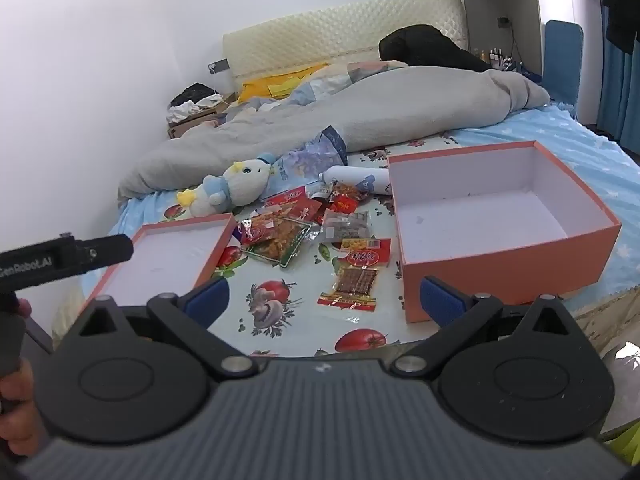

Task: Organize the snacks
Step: 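Move both tools toward the pile of snack packets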

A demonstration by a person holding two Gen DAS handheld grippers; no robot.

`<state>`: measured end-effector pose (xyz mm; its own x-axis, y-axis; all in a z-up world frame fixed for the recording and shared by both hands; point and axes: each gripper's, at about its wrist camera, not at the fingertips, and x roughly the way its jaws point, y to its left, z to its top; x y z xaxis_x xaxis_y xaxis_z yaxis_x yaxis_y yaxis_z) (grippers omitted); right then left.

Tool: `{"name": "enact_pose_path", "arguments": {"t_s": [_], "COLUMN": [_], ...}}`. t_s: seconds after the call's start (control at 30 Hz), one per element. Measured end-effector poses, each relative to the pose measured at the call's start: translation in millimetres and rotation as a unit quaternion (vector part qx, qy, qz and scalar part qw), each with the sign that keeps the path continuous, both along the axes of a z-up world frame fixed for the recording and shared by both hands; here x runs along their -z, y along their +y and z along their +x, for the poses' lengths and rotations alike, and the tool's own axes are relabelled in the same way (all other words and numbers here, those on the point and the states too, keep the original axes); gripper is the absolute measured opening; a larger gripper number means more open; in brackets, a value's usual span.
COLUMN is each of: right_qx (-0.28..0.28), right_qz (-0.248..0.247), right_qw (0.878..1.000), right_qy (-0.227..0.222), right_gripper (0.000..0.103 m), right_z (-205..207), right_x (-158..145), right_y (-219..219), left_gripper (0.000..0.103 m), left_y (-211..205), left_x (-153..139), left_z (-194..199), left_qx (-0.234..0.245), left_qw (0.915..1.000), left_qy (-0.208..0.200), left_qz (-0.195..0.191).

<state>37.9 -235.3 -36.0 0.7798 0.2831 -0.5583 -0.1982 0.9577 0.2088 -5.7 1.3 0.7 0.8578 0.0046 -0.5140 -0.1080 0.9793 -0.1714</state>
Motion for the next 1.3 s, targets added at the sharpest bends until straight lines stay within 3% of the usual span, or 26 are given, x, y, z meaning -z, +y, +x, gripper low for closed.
{"name": "enact_pose_path", "arguments": {"t_s": [0.13, 0.33, 0.47, 0.53, 1.3], "right_qx": [0.002, 0.004, 0.003, 0.005, 0.015], "right_qz": [0.003, -0.004, -0.008, -0.008, -0.024], "right_qw": [1.0, 1.0, 1.0, 1.0, 0.999], "right_qy": [0.002, 0.002, 0.005, 0.017, 0.029], "right_gripper": [0.103, 0.103, 0.103, 0.103, 0.103], "right_z": [-1, 2, -15, 4, 4], "right_x": [1, 7, 2, 8, 31], "right_y": [0, 4, 8, 4, 5], "left_gripper": [0.103, 0.103, 0.103, 0.103, 0.103], "left_y": [4, 2, 0, 0, 3], "left_x": [-8, 4, 8, 9, 35], "left_z": [-5, 13, 10, 8, 22], "left_qx": [0.0, -0.003, -0.004, -0.004, 0.014], "left_qw": [1.0, 0.9996, 0.9996, 0.9996, 0.9988], "left_qy": [0.007, 0.028, 0.025, 0.025, 0.044], "left_qz": [-0.001, 0.01, 0.012, 0.011, 0.018]}}
